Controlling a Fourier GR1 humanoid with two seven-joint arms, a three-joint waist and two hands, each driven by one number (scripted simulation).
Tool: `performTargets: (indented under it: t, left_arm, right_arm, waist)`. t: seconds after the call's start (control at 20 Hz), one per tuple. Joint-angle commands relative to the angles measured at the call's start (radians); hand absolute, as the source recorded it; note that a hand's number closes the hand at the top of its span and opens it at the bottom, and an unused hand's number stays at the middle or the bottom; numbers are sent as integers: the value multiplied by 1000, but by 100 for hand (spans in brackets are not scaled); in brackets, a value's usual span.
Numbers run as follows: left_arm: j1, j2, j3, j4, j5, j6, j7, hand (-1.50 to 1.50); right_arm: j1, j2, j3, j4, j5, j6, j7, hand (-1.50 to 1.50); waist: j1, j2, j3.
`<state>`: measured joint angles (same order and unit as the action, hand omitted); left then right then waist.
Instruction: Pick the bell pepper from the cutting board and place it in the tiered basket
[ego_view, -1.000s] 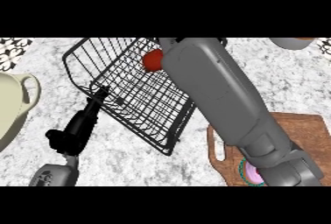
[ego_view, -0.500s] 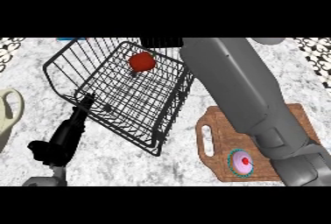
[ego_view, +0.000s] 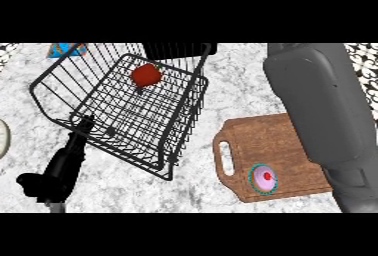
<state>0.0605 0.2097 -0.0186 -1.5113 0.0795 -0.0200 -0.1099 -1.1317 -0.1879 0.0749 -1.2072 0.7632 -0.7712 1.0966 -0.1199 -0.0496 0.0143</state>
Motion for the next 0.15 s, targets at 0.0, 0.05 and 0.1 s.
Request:
performTargets:
  t: [0.0,0.05,0.1]
  left_arm:
    - [6,-27,-19,35,15,-10,27,0]
    - [-6,-31,-19,32,7,4,39,0]
    - [-7,1,-1,26,18,-19,44,0]
  right_arm:
    - [134,-63,-36,-203,-31,70,99,-150]
    - [182,-50,-15,-252,-29,75,93,-150]
    - [207,-82,-31,-301,-51,114,101,-150]
  waist:
    - [-43,2,-11]
    - [-52,3,-11]
    - [-49,5,-11]
